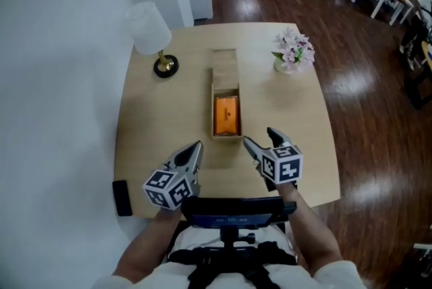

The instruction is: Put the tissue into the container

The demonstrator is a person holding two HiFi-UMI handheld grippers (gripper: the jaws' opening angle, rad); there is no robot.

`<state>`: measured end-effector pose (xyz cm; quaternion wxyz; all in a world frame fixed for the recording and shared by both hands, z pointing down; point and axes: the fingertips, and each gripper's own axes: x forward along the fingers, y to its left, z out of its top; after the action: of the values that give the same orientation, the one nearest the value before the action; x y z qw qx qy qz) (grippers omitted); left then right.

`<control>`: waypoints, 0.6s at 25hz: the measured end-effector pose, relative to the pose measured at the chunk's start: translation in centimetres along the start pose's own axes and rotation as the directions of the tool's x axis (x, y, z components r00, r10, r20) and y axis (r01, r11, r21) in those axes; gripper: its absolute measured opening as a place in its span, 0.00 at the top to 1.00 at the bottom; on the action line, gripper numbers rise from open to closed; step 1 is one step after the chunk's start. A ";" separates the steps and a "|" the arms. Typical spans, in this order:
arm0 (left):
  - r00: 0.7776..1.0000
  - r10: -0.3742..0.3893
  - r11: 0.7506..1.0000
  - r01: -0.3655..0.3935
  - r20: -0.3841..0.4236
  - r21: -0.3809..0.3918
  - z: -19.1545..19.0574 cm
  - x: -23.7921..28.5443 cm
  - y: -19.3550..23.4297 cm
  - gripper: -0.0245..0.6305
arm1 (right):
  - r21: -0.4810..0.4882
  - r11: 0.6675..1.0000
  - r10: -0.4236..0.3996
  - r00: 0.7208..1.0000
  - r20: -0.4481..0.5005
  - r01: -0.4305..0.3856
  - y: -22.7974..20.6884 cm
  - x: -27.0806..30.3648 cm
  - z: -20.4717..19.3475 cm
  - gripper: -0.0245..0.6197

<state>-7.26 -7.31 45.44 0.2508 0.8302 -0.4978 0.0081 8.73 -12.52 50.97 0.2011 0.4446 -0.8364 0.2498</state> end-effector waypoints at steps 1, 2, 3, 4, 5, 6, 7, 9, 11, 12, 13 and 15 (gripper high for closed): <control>1.000 -0.005 1.000 0.005 -0.002 -0.002 -0.2 0.0 -0.7 0.98 | 0.006 1.000 0.014 1.000 0.004 -0.014 0.1 -0.8 -0.3 0.39; 1.000 -0.009 1.000 0.009 -0.004 -0.004 -0.3 -0.1 -1.3 0.98 | 0.011 1.000 0.027 1.000 0.008 -0.027 0.2 -1.6 -0.6 0.39; 1.000 -0.012 1.000 0.012 -0.005 -0.005 -0.5 -0.3 -1.9 0.98 | 0.015 0.999 0.035 0.999 0.014 -0.035 0.3 -2.4 -0.9 0.39; 1.000 -0.013 1.000 0.013 -0.003 -0.006 -0.6 -0.5 -2.5 0.98 | 0.019 0.999 0.040 0.999 0.024 -0.040 0.5 -3.2 -1.1 0.39; 1.000 -0.012 1.000 0.012 -0.001 -0.009 -0.7 -0.8 -3.0 0.98 | 0.023 0.999 0.040 0.998 0.038 -0.041 0.6 -4.0 -1.1 0.40; 1.000 -0.009 1.000 0.009 0.004 -0.012 -0.7 -1.0 -3.5 0.98 | 0.025 0.999 0.038 0.998 0.055 -0.040 0.6 -4.6 -1.0 0.41; 1.000 -0.004 1.000 0.004 0.009 -0.015 -0.6 -1.2 -3.7 0.98 | 0.024 0.999 0.036 0.997 0.072 -0.038 0.7 -5.1 -0.8 0.43; 1.000 0.005 1.000 -0.005 0.022 -0.012 -0.1 -1.3 -4.0 0.98 | 0.014 0.999 0.035 0.995 0.098 -0.036 0.6 -5.7 -0.5 0.44; 0.999 0.007 1.000 -0.007 0.035 -0.001 0.8 -1.1 -3.9 0.98 | 0.008 0.999 0.033 0.993 0.113 -0.034 0.5 -5.9 0.0 0.44; 0.999 0.006 1.000 -0.007 0.041 0.007 1.3 -0.9 -3.9 0.98 | 0.011 0.999 0.030 0.992 0.119 -0.031 0.4 -5.9 0.4 0.44; 0.999 0.006 1.000 -0.007 0.047 0.016 1.9 -0.7 -3.8 0.98 | 0.013 1.000 0.024 0.992 0.125 -0.026 0.1 -5.9 0.9 0.44; 0.998 0.009 0.999 -0.011 0.057 0.031 2.9 -0.2 -3.4 0.98 | 0.014 1.000 0.010 0.990 0.140 -0.012 -0.6 -5.7 2.0 0.45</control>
<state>-5.20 -7.05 41.49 0.2235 0.8314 -0.5088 -0.0067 11.97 -10.35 46.29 0.1374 0.4580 -0.8489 0.2251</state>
